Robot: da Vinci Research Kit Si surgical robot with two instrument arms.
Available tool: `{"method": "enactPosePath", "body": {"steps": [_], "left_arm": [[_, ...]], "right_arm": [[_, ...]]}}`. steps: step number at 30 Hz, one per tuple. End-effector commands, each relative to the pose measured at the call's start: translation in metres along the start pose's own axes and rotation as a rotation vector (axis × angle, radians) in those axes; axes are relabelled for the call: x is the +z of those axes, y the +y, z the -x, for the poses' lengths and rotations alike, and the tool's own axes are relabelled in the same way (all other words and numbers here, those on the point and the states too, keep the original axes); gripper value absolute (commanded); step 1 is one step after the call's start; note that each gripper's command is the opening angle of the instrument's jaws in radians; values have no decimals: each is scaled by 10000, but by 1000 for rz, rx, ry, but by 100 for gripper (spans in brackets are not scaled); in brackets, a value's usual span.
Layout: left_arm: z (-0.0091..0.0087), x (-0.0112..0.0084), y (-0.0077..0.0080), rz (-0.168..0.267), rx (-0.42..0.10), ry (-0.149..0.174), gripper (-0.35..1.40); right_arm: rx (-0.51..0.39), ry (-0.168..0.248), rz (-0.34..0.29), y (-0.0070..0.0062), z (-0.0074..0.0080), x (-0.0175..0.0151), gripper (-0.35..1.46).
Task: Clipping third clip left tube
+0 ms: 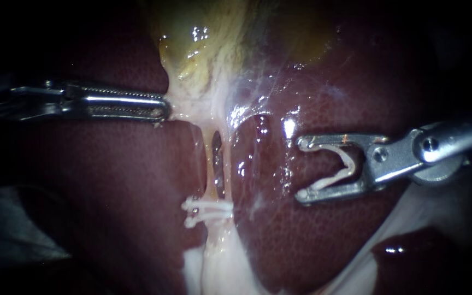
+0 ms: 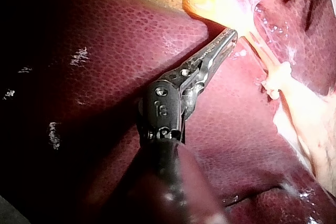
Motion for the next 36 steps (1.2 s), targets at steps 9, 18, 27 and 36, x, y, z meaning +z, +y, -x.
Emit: {"method": "enactPosePath", "body": {"steps": [9,18,27,36], "left_arm": [[-45,-52,23,-2,-10,19,-35],[-46,-54,34,-7,-1,27,-35],[-46,-54,34,-8,0,28,-35],[-45,-54,34,-8,0,28,-35]], "right_arm": [[2,0,1,0,-1,2,50],[14,10,-21,5,-15,37,50],[80,17,-48,16,-19,100,50],[115,29,-88,19,-11,151,50]]}}
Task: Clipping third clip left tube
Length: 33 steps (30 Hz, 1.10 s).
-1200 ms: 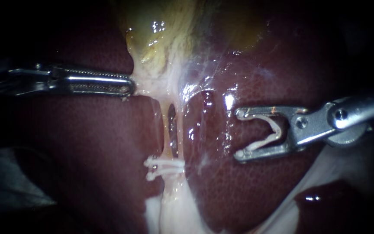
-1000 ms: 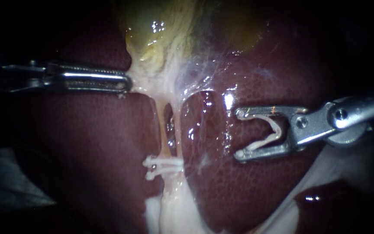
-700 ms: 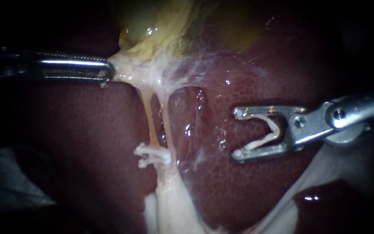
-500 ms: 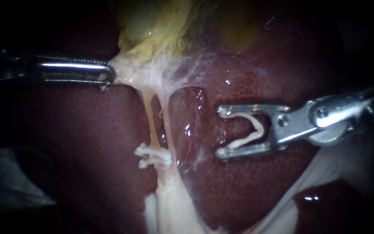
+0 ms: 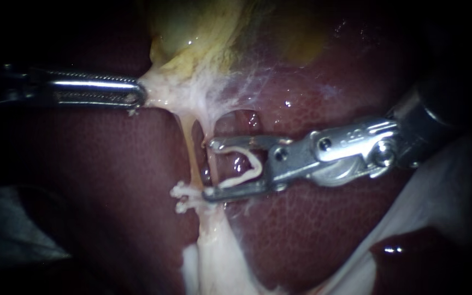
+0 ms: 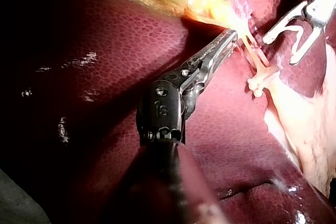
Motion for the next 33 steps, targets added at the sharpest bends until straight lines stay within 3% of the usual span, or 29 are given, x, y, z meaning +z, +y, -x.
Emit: {"method": "enactPosePath", "body": {"steps": [1,9,17,33], "left_arm": [[0,0,0,0,0,0,-35],[1,0,-1,0,0,0,-35],[1,0,-1,0,1,0,-35],[1,1,-2,0,1,0,-35]], "right_arm": [[4,0,-4,2,1,3,50],[30,10,-29,21,21,13,50],[73,86,-87,43,37,13,50],[132,198,-204,55,25,45,47]]}}
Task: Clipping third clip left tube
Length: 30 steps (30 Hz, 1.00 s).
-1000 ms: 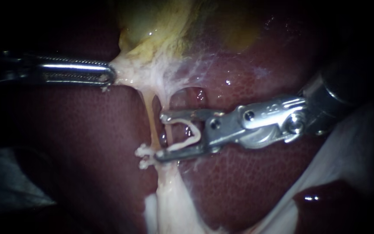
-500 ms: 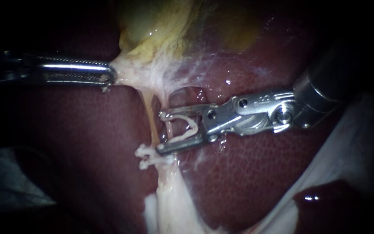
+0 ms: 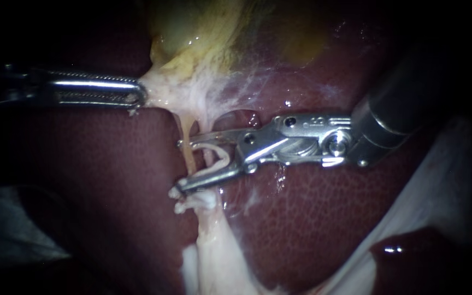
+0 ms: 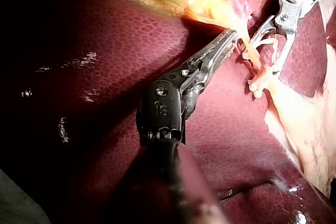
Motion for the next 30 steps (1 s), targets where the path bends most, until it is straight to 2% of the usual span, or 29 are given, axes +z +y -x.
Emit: {"method": "enactPosePath", "body": {"steps": [1,4,7,9,15,18,25,30], "left_arm": [[0,0,0,0,0,0,-35],[0,1,0,0,0,0,-35],[0,1,0,0,0,0,-35],[0,1,0,0,0,0,-35],[0,1,0,0,0,0,-35],[0,1,0,0,0,0,-35],[0,1,0,0,0,0,-35],[0,1,0,0,0,0,-35]], "right_arm": [[3,6,-5,0,-1,2,47],[15,34,-23,0,-5,8,46],[24,75,-40,-5,-10,10,46],[25,88,-44,-11,-16,11,46],[31,93,-52,-22,-36,10,44],[40,94,-50,-24,-43,8,41],[60,94,-45,-22,-45,6,27],[90,91,-48,-22,-43,2,3]]}}
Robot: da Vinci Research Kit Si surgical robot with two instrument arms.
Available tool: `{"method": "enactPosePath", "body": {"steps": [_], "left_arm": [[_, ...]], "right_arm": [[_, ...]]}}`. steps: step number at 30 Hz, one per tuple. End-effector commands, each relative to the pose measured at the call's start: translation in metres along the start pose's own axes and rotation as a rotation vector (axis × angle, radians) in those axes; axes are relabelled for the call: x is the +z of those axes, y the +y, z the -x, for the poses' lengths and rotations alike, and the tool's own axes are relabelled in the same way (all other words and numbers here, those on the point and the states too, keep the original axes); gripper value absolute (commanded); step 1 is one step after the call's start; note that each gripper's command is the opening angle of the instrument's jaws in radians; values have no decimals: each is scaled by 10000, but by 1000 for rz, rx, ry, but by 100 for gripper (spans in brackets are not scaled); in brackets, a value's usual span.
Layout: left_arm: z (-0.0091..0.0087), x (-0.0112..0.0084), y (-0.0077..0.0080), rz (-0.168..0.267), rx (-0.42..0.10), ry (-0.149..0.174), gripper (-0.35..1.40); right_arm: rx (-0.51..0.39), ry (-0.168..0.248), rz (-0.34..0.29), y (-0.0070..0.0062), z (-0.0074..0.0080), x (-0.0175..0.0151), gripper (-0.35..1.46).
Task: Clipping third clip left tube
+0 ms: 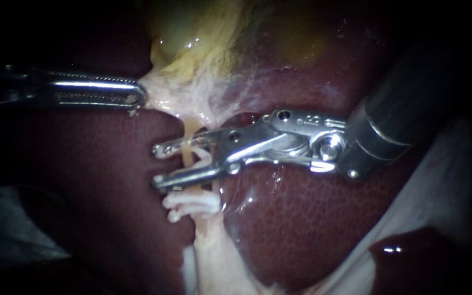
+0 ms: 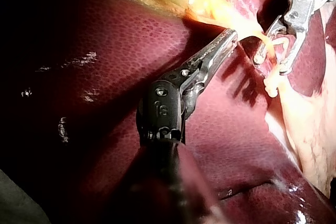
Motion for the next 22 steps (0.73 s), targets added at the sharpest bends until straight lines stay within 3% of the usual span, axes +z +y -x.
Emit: {"method": "enactPosePath", "body": {"steps": [1,5,7,10,22], "left_arm": [[0,0,0,0,0,0,-35],[0,0,0,0,0,0,-35],[0,0,0,0,0,0,-35],[0,0,0,0,0,0,-35],[0,0,-1,0,0,0,-35]], "right_arm": [[13,-1,0,0,0,-1,-1],[54,-5,-3,0,1,-4,-17],[82,-7,-3,-2,2,-6,-35],[123,-11,-7,-3,3,-8,-35],[128,-13,-9,-3,5,-9,-35]]}}
